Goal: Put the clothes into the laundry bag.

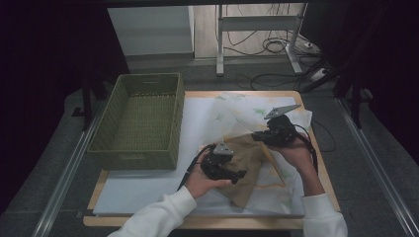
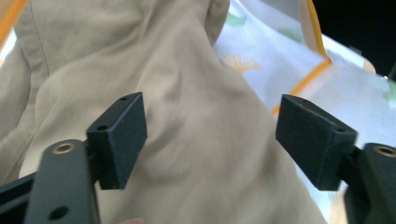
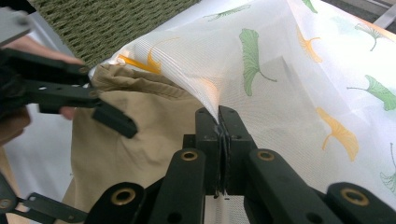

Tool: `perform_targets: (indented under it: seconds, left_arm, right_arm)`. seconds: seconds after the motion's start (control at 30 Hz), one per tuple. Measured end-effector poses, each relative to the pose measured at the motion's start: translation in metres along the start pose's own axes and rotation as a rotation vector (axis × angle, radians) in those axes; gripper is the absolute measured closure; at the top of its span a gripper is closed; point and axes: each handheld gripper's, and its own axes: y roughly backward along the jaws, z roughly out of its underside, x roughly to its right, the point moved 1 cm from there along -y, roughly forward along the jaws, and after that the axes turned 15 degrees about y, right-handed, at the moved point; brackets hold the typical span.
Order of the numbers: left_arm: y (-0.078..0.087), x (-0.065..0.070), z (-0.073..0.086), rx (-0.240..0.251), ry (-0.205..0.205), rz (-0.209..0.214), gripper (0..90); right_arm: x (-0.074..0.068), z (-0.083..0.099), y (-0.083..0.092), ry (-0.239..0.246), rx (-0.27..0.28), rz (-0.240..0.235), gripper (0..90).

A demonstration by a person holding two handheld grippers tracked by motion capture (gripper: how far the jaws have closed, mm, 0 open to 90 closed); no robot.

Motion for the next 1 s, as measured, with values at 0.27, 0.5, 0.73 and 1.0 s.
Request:
perform_targets:
  seconds: [0.27,0.5,0.73,1.0]
  left_arm:
    - [0.021,-0.004,0.023,0.021,-0.021,0.021,47.0]
    - [0.017,0.002,0.037,-0.081,-0.057,0.092,83.7]
    - [-0.002,0.013,0.048,-0.16,-0.13,0.094,89.9]
    - [-0.006,0.016,0.051,-0.186,-0.107,0.173,90.0]
  right_arm:
    - [0.0,0.001,-0.003,-0.005,-0.007,-0.001,86.5]
    - [0.001,0.001,-0.003,-0.003,-0.007,0.0,86.5]
    - [0.001,0.002,-0.003,-0.005,-0.008,-0.002,86.5]
    - [0.0,0.001,-0.003,-0.003,-0.008,-0.001,86.4]
